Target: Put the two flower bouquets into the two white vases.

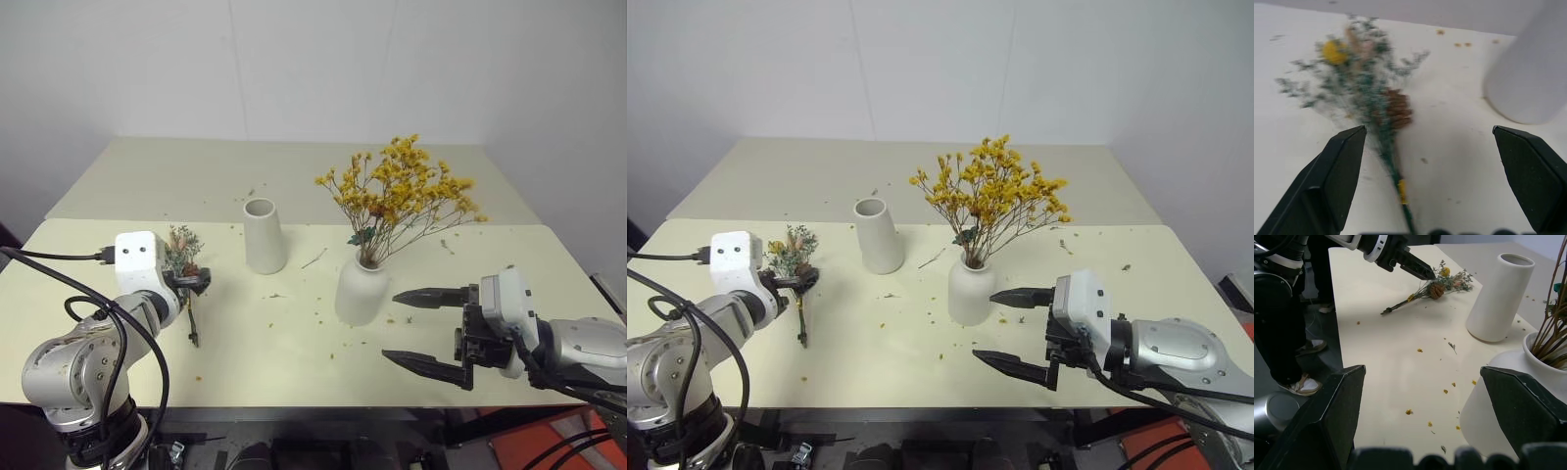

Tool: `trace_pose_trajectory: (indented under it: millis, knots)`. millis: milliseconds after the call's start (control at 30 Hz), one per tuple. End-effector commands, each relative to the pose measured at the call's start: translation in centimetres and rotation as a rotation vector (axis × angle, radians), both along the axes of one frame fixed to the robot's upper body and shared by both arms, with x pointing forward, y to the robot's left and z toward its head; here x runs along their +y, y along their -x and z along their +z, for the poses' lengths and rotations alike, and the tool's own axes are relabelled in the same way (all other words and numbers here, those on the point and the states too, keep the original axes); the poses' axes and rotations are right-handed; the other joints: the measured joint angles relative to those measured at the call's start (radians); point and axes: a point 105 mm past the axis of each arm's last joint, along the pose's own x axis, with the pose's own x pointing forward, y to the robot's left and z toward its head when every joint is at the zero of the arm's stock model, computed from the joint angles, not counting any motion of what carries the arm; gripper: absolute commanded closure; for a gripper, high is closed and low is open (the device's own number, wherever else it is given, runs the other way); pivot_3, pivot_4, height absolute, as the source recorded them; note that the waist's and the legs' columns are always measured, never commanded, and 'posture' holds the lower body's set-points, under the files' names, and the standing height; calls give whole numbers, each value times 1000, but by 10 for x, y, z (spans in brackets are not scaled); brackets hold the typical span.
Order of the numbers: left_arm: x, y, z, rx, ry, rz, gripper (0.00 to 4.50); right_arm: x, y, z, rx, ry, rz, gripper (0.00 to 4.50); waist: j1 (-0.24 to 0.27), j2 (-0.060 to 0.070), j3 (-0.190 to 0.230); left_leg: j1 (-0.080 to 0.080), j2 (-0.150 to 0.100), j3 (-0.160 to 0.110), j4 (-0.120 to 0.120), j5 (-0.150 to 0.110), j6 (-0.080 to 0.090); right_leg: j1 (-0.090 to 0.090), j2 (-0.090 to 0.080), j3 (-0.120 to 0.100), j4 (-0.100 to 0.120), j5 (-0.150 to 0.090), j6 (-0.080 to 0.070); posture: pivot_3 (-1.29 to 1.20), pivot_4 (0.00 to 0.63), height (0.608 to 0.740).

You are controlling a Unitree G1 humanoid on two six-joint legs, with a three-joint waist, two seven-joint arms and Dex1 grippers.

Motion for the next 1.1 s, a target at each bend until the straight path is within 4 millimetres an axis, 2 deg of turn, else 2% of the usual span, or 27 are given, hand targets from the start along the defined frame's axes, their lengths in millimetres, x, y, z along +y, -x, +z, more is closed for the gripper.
trace_pose_trajectory:
  millis: [33, 200, 400, 533, 667, 767, 967, 1100]
  knots:
    - [19, -3, 6, -15, 25, 105, 0, 3, 3, 5, -40, -7, 0, 37, 2, 0, 0, 0, 0, 0, 0, 0, 0, 0, 0, 0, 0, 0, 0, 0, 150, 740]
    - [17, -11, 2, 17, 87, 110, 0, 1, 5, 3, -47, -3, -26, 37, 6, 0, 0, -1, 0, 0, 0, 0, 0, 0, 0, 0, -1, 0, 0, 0, 150, 740]
    - [9, -26, -21, 72, 118, 98, 0, 2, 8, 2, -47, -17, -46, 37, 7, -1, -1, -2, -1, 0, 0, 0, 0, 0, -1, 0, -1, 0, 0, 0, 150, 740]
    - [-2, -37, -27, 80, 129, 68, 0, 3, 8, 2, -51, -17, -51, 37, 7, -2, -1, -2, -1, 0, 0, 0, 0, 0, -1, 0, -1, 0, 0, 0, 150, 740]
    - [-2, -42, -32, 86, 154, 70, 0, 2, 7, 5, -62, -18, -64, 37, 5, -2, -1, -2, -1, 0, 0, 0, 0, -1, -1, 0, -1, 0, 0, 0, 150, 740]
    - [-4, -44, -35, 91, 193, 76, 519, 1, 7, 4, -61, -15, -73, 0, 6, -2, -1, -3, -1, 0, 0, 0, 0, -1, -1, 0, -1, 0, 0, 0, 150, 740]
    - [-8, -39, -45, 164, 221, 122, 2308, 2, 9, 1, -57, -14, -75, 0, 7, -2, -1, -3, -1, 0, 0, 0, 0, -1, -1, 0, -3, 1, 1, 0, 150, 740]
    - [-4, -35, -45, 171, 217, 139, 3589, 1, 10, 0, -54, -9, -76, 0, 7, -2, -1, -3, -1, 0, 0, 0, 0, 0, -1, 0, -4, 1, 2, 0, 150, 740]
